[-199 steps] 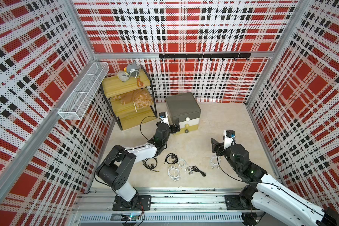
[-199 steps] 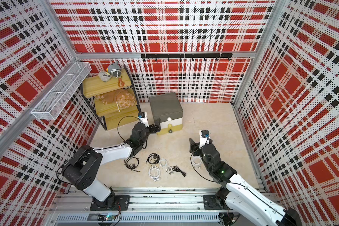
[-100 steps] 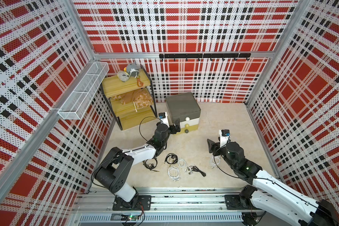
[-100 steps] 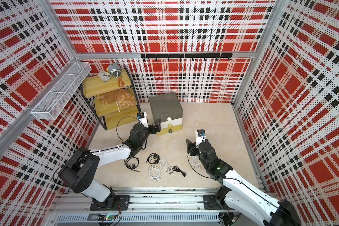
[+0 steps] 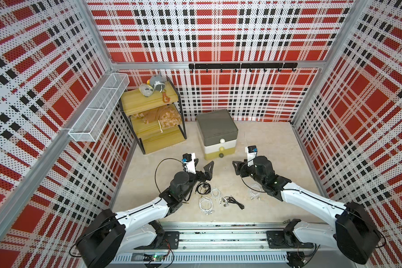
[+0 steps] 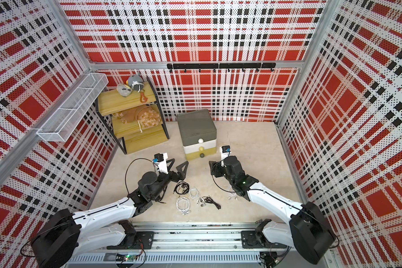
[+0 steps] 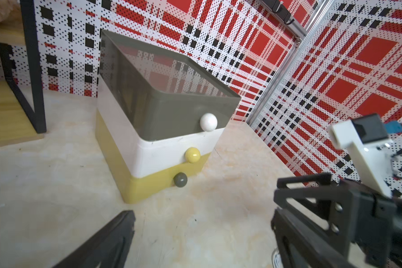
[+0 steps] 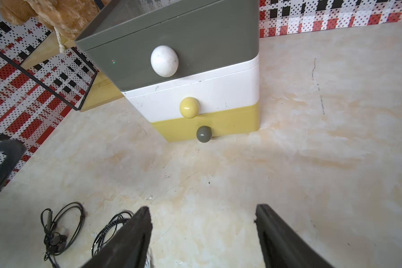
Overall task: Place the wired earphones into the drawer by color
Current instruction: Open the drawer in the storage box.
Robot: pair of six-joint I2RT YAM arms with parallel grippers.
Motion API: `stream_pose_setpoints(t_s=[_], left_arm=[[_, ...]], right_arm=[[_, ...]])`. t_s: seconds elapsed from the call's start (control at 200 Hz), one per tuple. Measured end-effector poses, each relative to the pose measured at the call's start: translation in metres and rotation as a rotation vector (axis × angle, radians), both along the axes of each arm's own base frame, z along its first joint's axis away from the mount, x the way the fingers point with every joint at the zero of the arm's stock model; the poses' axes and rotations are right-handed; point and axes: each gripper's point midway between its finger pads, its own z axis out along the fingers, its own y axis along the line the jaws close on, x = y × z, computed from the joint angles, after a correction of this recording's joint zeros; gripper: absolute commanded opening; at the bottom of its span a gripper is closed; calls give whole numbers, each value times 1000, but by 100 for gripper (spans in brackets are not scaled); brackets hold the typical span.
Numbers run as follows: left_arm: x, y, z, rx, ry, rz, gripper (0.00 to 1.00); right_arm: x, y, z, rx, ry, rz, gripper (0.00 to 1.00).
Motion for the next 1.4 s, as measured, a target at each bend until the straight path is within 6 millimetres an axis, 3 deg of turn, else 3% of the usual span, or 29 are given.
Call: stream_pose_setpoints(t_s=[0.215,0.421,0.631,1.112,1.403], left_arm=[[-18,14,-8,-32,6,13,99],[-21,19,-1,-66,-6,27,99],[-23,21,-9,-62,10,36,99],[-22,26,-14,-63,22,67,99],[-22,27,-16,-60,24,73,99]], right_arm=[[23,24,-1,48,27,38,75],[43,39,-11,70,57,61,73],[62,50,-24,86,91,71,68],[92,58,-47,138,116,35,55],[102,61,-44,198,88,1,51]])
